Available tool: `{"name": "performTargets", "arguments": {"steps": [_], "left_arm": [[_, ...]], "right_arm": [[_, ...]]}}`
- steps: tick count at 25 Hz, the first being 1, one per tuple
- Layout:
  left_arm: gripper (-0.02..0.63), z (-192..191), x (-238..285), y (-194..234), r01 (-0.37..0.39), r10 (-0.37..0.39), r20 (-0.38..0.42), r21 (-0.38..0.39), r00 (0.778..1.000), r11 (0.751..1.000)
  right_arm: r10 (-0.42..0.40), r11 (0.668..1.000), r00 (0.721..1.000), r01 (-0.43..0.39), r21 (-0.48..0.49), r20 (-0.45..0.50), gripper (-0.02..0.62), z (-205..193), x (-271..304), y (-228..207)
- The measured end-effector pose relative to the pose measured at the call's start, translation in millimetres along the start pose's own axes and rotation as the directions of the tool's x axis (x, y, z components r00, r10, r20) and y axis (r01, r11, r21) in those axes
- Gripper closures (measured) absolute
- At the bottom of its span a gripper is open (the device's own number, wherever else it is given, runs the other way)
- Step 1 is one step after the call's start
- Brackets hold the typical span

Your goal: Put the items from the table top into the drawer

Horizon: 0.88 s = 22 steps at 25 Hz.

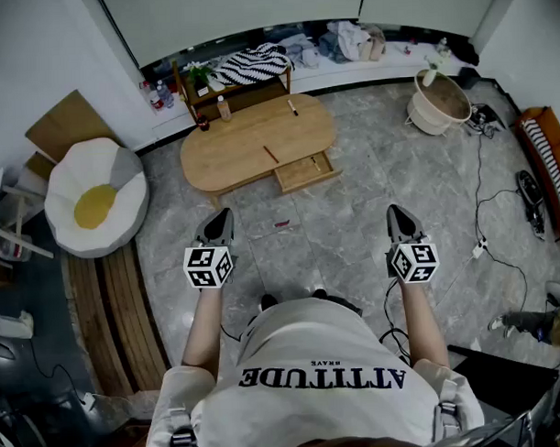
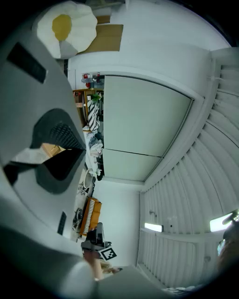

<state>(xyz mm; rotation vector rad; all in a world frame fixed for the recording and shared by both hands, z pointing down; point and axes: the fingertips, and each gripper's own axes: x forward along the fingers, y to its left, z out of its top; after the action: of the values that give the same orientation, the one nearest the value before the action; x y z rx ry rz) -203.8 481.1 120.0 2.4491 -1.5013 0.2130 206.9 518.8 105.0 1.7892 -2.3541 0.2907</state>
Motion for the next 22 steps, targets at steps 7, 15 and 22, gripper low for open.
{"name": "performTargets", "arguments": {"steps": [7,15,22], "left_arm": [[0.584,-2.7,4.2,-3.0,-0.004,0.004,-0.001,-0.003,1.000,1.000],[0.584,-5.7,7.8,-8.3,-0.008,0.008,-0.009,-0.003,1.000,1.000],[0.584,-10.3,10.6,-20.2,-0.023,0.023,-0.017,0.005,1.000,1.000]], "right_arm": [[0.003,1.000,1.000,-0.003,0.001,0.007,0.577,-0.3,0.9,-5.2],[0.008,1.000,1.000,-0.008,0.006,0.005,0.577,-3.0,2.5,-10.0],[0.004,1.000,1.000,-0.004,0.030,0.001,0.577,-10.2,0.8,-27.3]]}}
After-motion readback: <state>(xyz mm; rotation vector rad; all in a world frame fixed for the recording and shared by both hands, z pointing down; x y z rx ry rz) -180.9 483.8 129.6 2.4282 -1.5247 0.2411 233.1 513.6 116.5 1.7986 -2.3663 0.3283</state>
